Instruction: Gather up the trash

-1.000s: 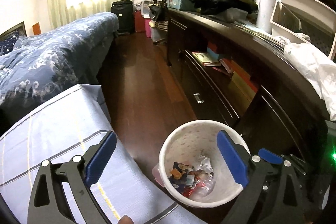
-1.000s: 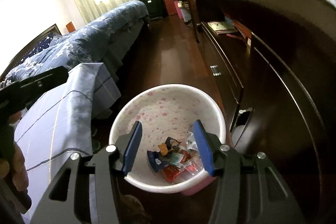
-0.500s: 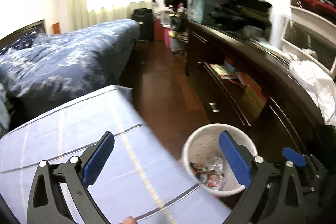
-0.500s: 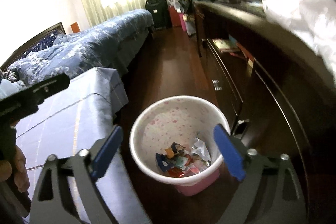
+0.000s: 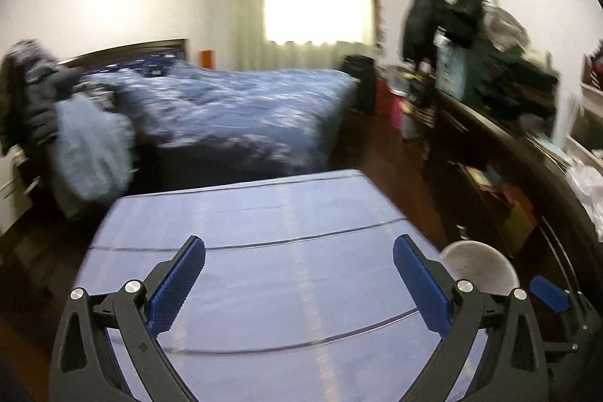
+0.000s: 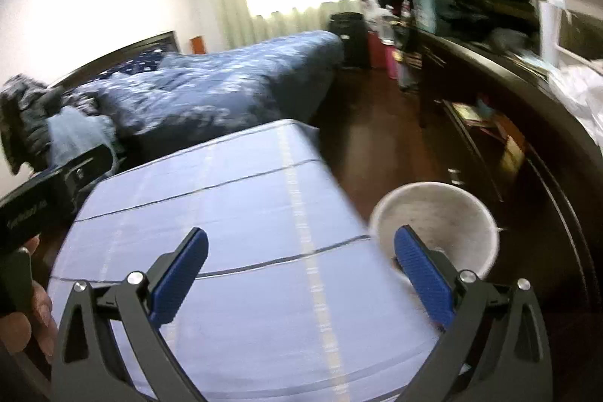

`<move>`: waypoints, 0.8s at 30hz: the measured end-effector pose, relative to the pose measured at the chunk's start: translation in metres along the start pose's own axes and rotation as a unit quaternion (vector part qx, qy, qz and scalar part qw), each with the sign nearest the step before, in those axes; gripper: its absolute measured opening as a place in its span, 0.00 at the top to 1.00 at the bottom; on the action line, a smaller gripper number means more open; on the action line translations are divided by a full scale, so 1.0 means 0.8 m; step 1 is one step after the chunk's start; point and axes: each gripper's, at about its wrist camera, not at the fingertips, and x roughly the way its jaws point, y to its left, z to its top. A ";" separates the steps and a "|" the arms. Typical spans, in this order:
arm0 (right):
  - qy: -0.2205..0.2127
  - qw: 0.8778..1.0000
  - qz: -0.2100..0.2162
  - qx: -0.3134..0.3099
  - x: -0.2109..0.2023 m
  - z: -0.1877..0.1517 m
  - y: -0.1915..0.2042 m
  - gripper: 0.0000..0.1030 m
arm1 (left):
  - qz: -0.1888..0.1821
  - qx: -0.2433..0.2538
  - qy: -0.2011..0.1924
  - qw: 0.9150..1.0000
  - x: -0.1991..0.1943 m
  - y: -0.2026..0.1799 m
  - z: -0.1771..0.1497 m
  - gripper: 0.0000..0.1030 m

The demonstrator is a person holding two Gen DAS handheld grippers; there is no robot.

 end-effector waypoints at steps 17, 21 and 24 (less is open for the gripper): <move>-0.042 0.993 0.071 -0.083 -0.092 -0.011 0.146 0.03 | 0.093 -0.074 -0.050 0.992 -0.140 0.138 -0.034 0.04; -0.073 0.993 0.061 -0.071 -0.120 -0.024 0.146 0.03 | 0.092 -0.073 -0.058 0.991 -0.153 0.137 -0.035 0.04; -0.094 0.992 0.047 -0.074 -0.131 -0.027 0.138 0.03 | 0.088 -0.072 -0.061 0.992 -0.159 0.134 -0.035 0.04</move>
